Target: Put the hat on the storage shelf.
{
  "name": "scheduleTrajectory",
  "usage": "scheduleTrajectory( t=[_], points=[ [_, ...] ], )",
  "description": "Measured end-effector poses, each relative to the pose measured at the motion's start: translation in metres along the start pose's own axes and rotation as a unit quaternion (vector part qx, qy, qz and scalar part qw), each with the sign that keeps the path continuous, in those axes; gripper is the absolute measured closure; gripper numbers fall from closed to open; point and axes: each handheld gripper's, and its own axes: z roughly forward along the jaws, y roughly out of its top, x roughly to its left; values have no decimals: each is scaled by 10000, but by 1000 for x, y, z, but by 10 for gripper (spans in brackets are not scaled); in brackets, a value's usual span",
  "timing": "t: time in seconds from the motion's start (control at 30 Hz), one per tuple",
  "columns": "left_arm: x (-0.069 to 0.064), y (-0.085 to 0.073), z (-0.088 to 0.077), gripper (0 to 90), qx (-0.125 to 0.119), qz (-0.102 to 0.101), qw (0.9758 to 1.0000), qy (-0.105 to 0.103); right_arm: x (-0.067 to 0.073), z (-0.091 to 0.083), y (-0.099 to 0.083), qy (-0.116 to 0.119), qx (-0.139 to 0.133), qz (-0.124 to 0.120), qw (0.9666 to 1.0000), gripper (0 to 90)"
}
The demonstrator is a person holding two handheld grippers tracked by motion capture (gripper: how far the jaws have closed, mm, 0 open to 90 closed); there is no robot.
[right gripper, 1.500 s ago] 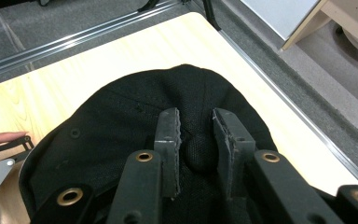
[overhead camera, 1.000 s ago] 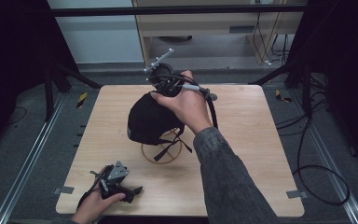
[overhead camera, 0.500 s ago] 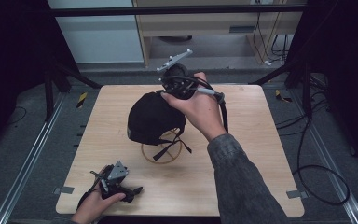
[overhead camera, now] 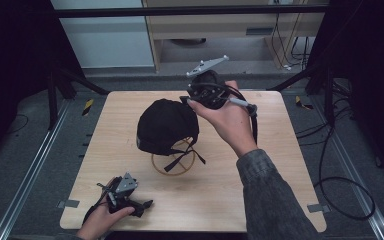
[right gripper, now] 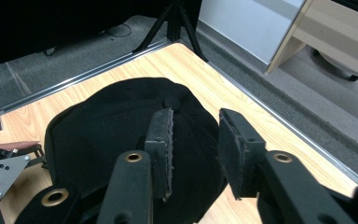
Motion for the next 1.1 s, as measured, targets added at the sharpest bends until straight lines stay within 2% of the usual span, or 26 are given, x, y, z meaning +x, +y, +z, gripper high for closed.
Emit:
scheduleTrajectory(
  t=[0.1,0.13,0.17,0.23,0.27,0.43,0.47,0.5,0.63,0.8,0.87,1.1],
  points=[
    [0,0,0,0,1,0,10000,0,-2,-5,-6,-46,-8,38,10000,605],
    [0,0,0,0,1,2,10000,1,-4,-8,-11,-113,2,64,9999,546],
    [0,0,0,0,1,2,10000,0,-4,-8,-11,-113,2,64,9999,546],
    [0,0,0,0,1,1,10000,0,-6,-12,-15,-190,-29,105,9998,483],
    [0,0,0,0,0,0,10000,2,-9,-17,-19,-285,-46,140,9995,421],
    [0,0,0,0,0,-1,10000,2,-14,-27,-28,-424,-134,274,9986,310],
    [0,0,0,0,0,-1,10000,2,-15,-32,-32,-572,-160,281,9978,242],
    [0,0,0,0,0,-3,10000,3,-15,-32,-32,-572,-160,281,9978,242],
    [0,0,0,0,0,-7,10000,8,-20,-45,-42,-846,-182,327,9957,130],
    [-1,0,0,0,1,-7,10000,11,-23,-54,-48,-954,-218,363,9945,80],
    [-1,0,0,0,0,-8,10000,12,-24,-59,-51,-981,-203,307,9945,61],
    [-1,0,0,0,-9,-11,10000,17,-27,-72,-66,-1028,-333,259,9938,52]
  ],
)
